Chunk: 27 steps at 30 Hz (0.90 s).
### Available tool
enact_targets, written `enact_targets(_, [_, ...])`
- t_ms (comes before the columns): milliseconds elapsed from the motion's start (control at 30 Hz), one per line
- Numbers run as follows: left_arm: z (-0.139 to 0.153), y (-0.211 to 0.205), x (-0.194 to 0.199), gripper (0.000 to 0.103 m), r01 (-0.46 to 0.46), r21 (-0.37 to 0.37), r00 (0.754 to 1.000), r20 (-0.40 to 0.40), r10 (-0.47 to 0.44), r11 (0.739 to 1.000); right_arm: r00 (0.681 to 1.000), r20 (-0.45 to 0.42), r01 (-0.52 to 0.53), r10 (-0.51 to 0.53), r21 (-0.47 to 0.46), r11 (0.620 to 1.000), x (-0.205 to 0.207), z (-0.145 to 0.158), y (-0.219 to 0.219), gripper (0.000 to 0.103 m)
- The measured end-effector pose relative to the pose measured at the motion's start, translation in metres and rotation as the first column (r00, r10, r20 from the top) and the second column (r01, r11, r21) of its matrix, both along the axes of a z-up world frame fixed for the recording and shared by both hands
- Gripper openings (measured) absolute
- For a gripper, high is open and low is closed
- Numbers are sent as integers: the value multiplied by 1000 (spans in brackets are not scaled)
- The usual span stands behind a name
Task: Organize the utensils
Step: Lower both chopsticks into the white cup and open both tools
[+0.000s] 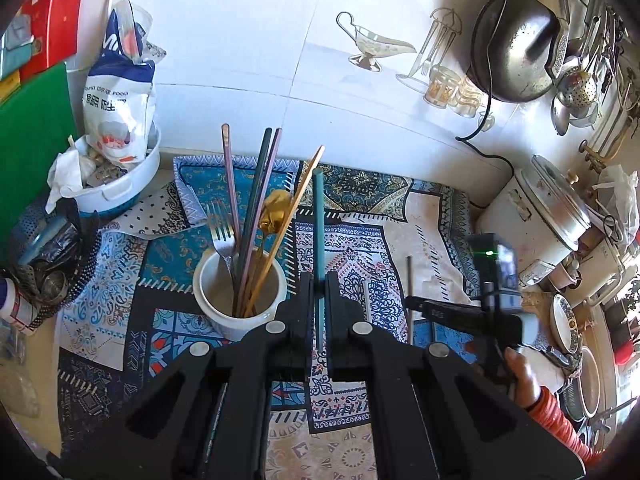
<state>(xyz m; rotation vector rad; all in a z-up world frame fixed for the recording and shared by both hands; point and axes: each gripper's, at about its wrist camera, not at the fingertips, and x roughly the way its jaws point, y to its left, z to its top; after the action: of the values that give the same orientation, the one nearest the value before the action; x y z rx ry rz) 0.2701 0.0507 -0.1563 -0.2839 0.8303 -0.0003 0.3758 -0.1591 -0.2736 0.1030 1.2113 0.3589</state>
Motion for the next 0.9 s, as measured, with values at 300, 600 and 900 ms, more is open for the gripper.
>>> enact_targets(300, [28,11,-8,3,-8,16,998,66,7,1000,984,179,1,-9,46,999,-24,73,-7,7])
enact_targets(600, [53,35,-11,3,-51,35,991,124,46,998,936,351,-62,22,103,993,-37,144,14,7])
enact_targets(900, [77,57,-10,3,-76,76,981,185,61,994,879,469,-169,84,141,976,-46,197,55,7])
